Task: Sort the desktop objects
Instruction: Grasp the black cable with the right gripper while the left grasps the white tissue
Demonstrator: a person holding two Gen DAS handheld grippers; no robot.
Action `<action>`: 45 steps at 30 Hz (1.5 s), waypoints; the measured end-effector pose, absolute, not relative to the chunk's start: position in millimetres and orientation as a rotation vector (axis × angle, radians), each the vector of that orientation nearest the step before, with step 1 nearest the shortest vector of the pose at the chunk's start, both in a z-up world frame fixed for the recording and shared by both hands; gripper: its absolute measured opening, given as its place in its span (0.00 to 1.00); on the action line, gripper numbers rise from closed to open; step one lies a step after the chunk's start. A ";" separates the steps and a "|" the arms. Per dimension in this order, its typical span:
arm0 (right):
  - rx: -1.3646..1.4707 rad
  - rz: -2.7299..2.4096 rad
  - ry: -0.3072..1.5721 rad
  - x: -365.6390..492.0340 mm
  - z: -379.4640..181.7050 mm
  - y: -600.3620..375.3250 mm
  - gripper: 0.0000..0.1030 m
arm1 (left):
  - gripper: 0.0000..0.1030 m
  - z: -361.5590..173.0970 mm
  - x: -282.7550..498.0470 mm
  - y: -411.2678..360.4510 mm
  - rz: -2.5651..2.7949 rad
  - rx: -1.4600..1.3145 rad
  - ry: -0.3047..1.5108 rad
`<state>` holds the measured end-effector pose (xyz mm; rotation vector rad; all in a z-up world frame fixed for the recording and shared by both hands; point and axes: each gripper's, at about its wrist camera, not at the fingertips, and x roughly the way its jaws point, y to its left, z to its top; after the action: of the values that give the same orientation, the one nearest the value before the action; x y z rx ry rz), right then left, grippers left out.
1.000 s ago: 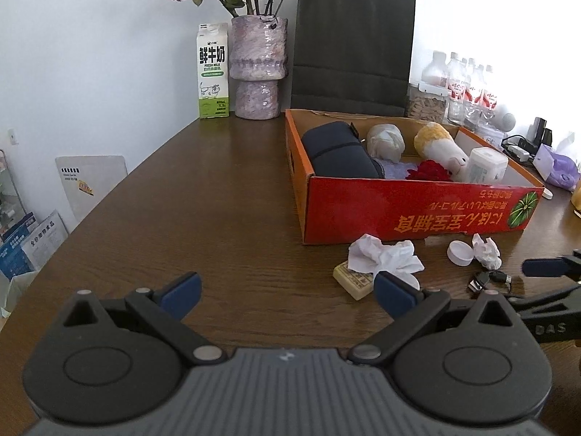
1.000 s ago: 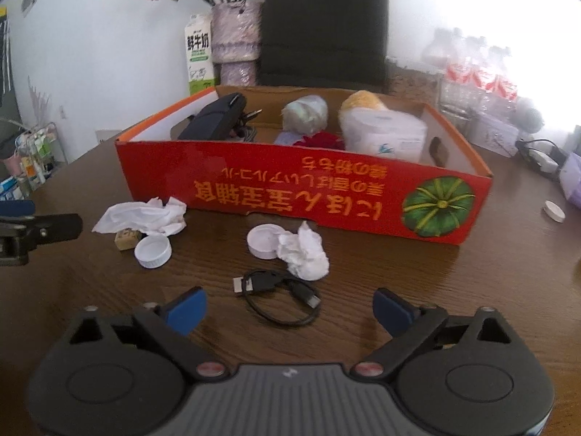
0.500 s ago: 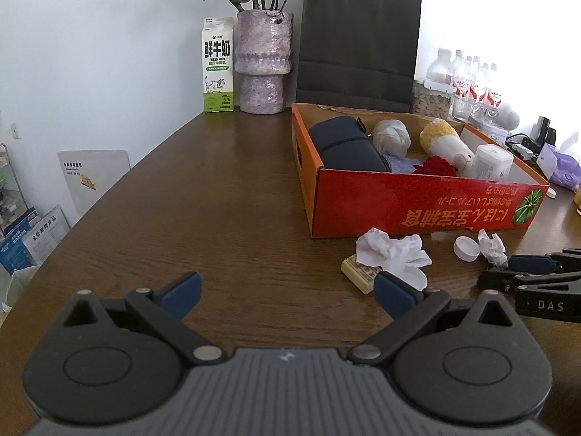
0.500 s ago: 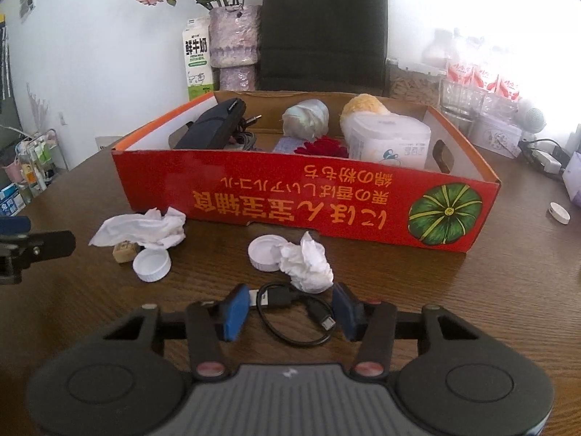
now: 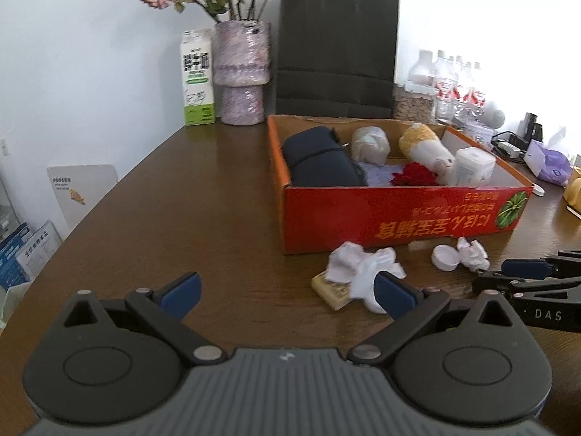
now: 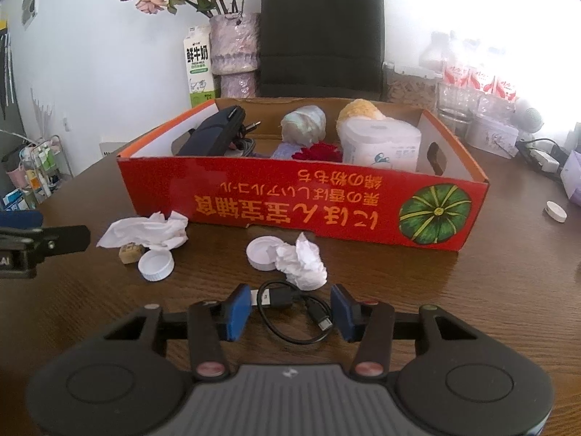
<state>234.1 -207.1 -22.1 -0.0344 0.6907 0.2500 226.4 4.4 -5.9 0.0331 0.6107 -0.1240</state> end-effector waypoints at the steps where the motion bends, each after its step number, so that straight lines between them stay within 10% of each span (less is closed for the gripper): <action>1: -0.033 0.247 0.687 233.7 -21.1 -209.2 0.46 | 1.00 -5.0 228.1 0.8 -0.132 0.038 0.608; 16: 0.002 0.203 0.634 247.5 -10.6 -239.1 0.46 | 0.97 -22.6 279.5 -56.0 -0.202 0.142 0.673; 26: 0.026 0.215 0.644 259.2 -16.8 -245.5 0.46 | 0.39 -35.2 290.7 -62.8 -0.249 0.152 0.725; 45: 0.023 0.224 0.635 255.5 -14.7 -241.2 0.46 | 0.12 -25.8 273.7 -60.5 -0.267 0.168 0.662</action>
<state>255.5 -241.2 -14.7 0.0230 0.6351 0.2244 273.7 -60.5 -25.8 0.1676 0.6619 -0.2675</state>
